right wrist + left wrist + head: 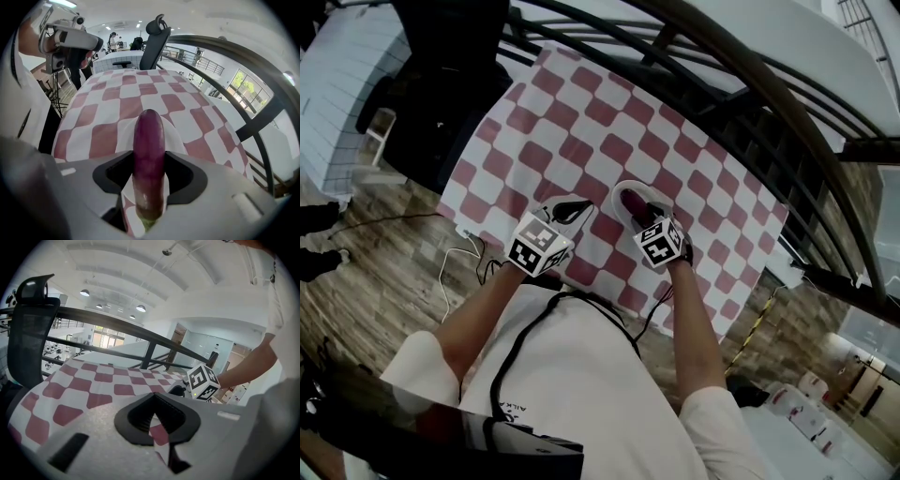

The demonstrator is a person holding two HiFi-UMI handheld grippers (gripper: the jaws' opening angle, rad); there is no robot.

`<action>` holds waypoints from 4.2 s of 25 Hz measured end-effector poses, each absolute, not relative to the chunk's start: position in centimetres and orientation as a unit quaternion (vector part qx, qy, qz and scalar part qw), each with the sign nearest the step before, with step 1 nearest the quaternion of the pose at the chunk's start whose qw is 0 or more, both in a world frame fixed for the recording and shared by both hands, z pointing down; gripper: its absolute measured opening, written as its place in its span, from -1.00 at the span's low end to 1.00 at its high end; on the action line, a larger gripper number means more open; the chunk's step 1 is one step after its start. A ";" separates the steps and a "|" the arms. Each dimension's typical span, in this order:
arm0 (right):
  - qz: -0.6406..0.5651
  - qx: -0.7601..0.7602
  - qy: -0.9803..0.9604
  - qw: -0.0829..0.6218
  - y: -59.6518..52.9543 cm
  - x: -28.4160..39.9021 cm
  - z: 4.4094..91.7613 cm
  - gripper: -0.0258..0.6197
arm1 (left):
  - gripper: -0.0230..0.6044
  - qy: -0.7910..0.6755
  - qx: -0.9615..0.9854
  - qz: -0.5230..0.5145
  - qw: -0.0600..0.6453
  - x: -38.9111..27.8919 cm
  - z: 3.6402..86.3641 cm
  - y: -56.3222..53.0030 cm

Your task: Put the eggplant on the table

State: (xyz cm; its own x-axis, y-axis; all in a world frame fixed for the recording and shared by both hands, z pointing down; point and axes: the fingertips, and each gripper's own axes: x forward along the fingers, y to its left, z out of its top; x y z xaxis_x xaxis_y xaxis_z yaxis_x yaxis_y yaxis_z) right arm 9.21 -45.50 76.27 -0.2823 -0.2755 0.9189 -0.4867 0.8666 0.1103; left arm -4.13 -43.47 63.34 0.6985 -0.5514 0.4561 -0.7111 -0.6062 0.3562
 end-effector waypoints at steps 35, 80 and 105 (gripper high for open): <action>0.065 0.231 -0.787 0.568 -46.4 8.8 75.8 -0.15 | -0.91 -0.372 0.875 0.152 0.270 -6.2 63.4 -44.2; 0.151 0.482 -0.857 0.103 -29.2 21.7 51.3 -0.90 | -0.91 -0.370 0.910 0.092 0.164 7.9 50.4 -31.8; 0.136 0.457 -0.876 0.073 -24.7 21.1 47.4 -0.90 | -0.91 -0.400 0.900 0.081 0.153 5.9 48.1 -26.7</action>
